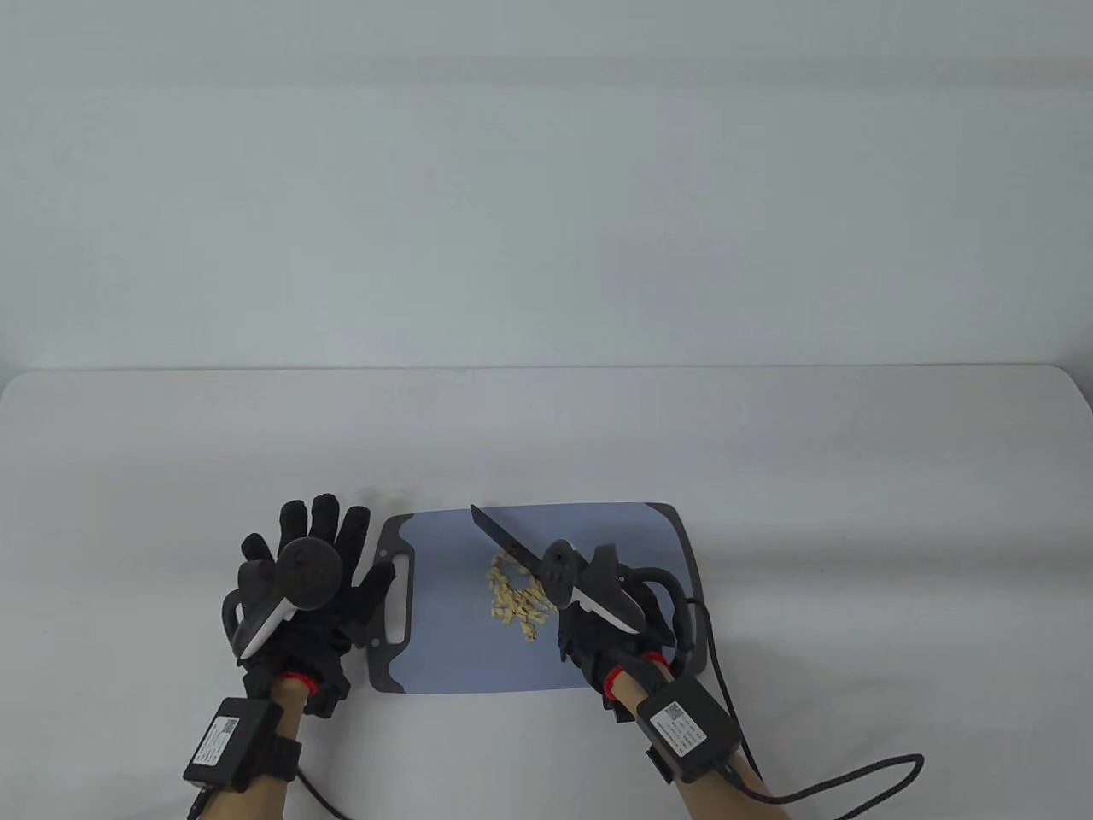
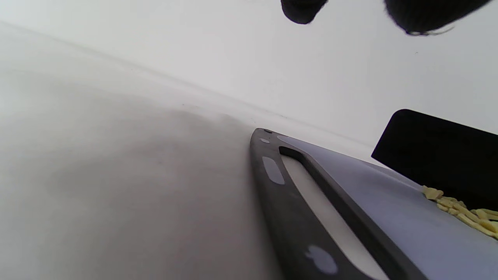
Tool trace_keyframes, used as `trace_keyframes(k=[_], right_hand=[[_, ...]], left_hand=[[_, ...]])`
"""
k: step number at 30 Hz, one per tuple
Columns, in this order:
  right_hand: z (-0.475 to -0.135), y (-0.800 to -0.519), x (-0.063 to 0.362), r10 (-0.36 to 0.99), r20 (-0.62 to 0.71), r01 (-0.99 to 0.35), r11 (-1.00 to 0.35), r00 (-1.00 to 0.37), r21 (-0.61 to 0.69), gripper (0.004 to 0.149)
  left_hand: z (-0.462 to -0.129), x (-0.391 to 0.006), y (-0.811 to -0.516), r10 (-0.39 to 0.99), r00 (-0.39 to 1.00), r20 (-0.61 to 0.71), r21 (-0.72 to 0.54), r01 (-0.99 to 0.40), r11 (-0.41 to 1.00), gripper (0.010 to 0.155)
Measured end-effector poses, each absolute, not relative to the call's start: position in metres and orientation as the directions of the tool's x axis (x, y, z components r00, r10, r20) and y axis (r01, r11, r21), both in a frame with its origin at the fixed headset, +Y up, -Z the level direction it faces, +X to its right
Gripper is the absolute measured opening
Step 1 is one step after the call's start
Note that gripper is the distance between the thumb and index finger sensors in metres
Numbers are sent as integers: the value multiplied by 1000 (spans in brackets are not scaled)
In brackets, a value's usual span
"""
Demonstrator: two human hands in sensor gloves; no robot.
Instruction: Chop plasticine discs into granules with repetitive downward strikes
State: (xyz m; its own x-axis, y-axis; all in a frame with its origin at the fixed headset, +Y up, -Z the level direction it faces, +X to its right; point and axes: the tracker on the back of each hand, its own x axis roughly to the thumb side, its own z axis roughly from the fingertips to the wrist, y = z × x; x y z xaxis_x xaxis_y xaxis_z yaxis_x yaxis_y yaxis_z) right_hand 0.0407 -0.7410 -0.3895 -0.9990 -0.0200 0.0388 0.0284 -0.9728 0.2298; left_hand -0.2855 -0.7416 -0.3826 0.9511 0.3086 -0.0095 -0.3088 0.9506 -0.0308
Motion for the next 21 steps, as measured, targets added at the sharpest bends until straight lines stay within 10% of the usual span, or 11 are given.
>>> trace_keyframes(k=[21], right_hand=[[-374, -729, 23, 78, 112, -49, -970, -991, 240, 44]], left_hand=[[-384, -284, -743, 296, 955, -6, -40, -296, 954, 83]])
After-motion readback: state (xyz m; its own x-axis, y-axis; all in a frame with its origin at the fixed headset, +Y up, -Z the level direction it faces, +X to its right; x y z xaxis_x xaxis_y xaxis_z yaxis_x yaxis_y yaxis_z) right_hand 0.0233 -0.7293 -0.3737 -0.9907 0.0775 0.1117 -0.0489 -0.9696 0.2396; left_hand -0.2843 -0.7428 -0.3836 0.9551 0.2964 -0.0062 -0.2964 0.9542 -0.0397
